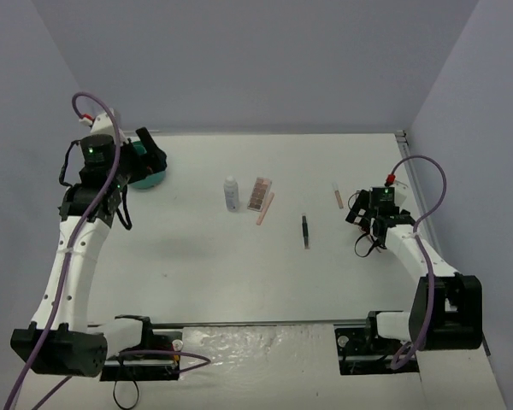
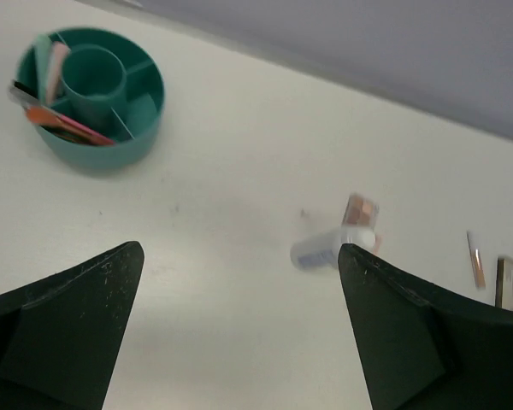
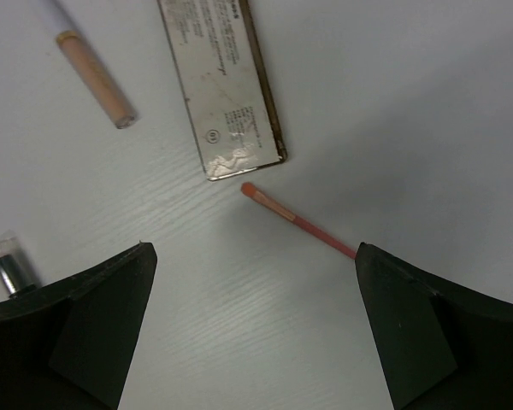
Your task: Organize the makeup
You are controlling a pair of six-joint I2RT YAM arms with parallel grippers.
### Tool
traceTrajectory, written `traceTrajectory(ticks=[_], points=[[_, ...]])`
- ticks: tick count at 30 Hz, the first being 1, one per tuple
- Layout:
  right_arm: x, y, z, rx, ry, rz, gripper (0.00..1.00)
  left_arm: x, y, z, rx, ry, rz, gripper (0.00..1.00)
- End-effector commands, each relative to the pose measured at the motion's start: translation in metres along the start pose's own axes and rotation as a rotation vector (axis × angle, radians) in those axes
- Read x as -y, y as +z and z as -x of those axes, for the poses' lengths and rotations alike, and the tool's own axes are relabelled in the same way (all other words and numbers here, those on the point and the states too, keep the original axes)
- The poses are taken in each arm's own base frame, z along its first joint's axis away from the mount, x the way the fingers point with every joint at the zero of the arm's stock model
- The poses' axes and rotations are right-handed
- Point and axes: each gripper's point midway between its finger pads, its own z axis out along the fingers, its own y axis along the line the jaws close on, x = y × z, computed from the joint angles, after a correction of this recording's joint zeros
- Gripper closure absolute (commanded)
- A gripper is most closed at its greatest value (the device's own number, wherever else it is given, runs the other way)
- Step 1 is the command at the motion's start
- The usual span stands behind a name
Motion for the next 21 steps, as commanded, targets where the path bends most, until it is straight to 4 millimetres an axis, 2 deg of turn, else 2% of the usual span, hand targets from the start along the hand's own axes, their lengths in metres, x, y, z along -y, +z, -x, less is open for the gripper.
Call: traceTrajectory(ticks=[1,2,8,10,17,21], points=[[0.007,0.016,-0.003,-0.063,0.035,-0.033,0.0,0.017,-0.038,-0.067,-0.213,0.135,-0.144,0.03],[0.016,0.022,-0.006,-0.083,0.045,-0.057,0.0,0.016,-0.044,-0.07,-0.213,0.14,-0.152,0.03],[0.031,0.037,-0.026,-0.178,0.001,-0.105,0.0,0.005,-0.056,-0.096,-0.212,0.161,-0.168,0.03],[0.04,0.038,-0.026,-0.175,-0.015,-0.146,0.0,0.005,-0.059,-0.096,-0.198,0.164,-0.176,0.03],[0.037,0.046,-0.045,-0.261,-0.052,-0.122,0.03,0.01,-0.067,-0.093,-0.18,0.172,-0.2,0.03],[0.022,0.041,-0.061,-0.327,-0.056,-0.05,0.09,0.009,-0.068,-0.092,-0.174,0.174,-0.193,0.03]])
